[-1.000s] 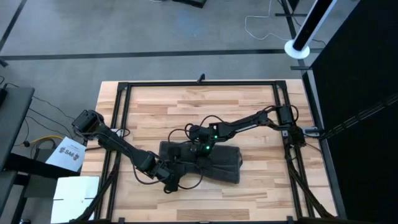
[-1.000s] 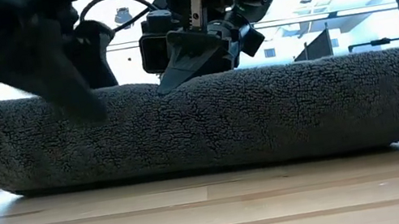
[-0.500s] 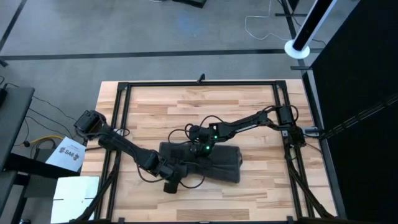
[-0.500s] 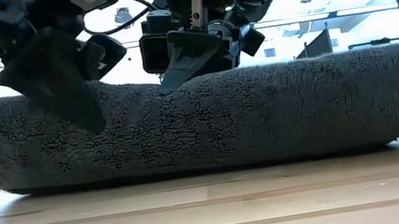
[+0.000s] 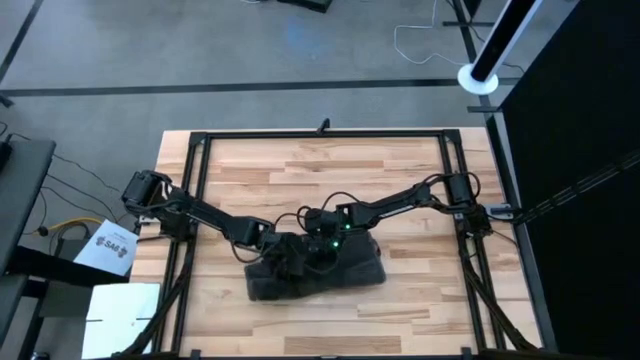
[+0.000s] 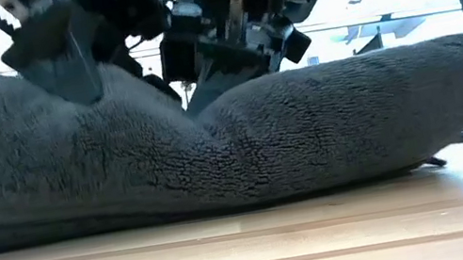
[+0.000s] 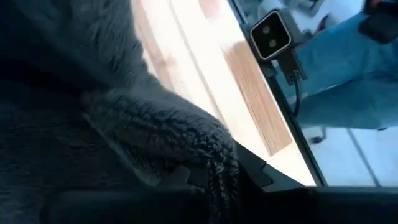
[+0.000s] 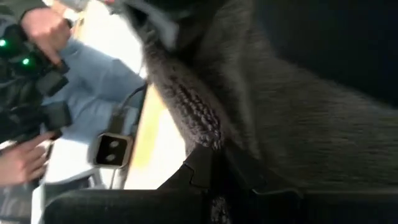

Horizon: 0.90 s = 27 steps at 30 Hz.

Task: Roll towel
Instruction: Roll the black towel

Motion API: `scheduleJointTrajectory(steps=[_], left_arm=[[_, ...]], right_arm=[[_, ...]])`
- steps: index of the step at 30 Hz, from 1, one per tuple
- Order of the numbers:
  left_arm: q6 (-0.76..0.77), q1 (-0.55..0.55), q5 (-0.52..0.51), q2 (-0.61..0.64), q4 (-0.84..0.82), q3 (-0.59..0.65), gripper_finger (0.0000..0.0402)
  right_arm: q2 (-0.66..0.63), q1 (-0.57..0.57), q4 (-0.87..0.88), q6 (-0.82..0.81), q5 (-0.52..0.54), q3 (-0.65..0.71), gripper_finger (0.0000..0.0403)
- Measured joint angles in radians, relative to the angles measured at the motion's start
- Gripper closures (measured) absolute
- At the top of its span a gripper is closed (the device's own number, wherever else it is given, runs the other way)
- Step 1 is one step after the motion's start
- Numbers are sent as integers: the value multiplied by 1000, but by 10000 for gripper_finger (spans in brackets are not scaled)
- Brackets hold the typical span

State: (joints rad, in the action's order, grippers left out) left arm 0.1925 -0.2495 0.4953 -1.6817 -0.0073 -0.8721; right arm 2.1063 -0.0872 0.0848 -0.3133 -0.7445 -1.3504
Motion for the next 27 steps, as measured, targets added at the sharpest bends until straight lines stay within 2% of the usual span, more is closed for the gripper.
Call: scheduleJointTrajectory(steps=[3, 6, 13, 19, 22, 27], left_arm=[[61, 16, 26, 0, 73, 82, 383], [125, 18, 27, 1, 128, 130, 383], [244, 34, 18, -3, 142, 188, 383], [315, 50, -1, -3, 168, 205, 383], [344, 51, 1, -3, 159, 207, 383], [369, 41, 2, -4, 145, 209, 384]], right_arm=[[3, 24, 13, -19, 29, 1, 397], [4, 58, 25, -36, 11, 1, 397], [9, 85, 52, 79, -32, -4, 399], [10, 106, 60, 87, -38, -2, 398], [8, 123, 92, 178, -61, 1, 368], [-21, 151, 114, 428, -100, 2, 289]])
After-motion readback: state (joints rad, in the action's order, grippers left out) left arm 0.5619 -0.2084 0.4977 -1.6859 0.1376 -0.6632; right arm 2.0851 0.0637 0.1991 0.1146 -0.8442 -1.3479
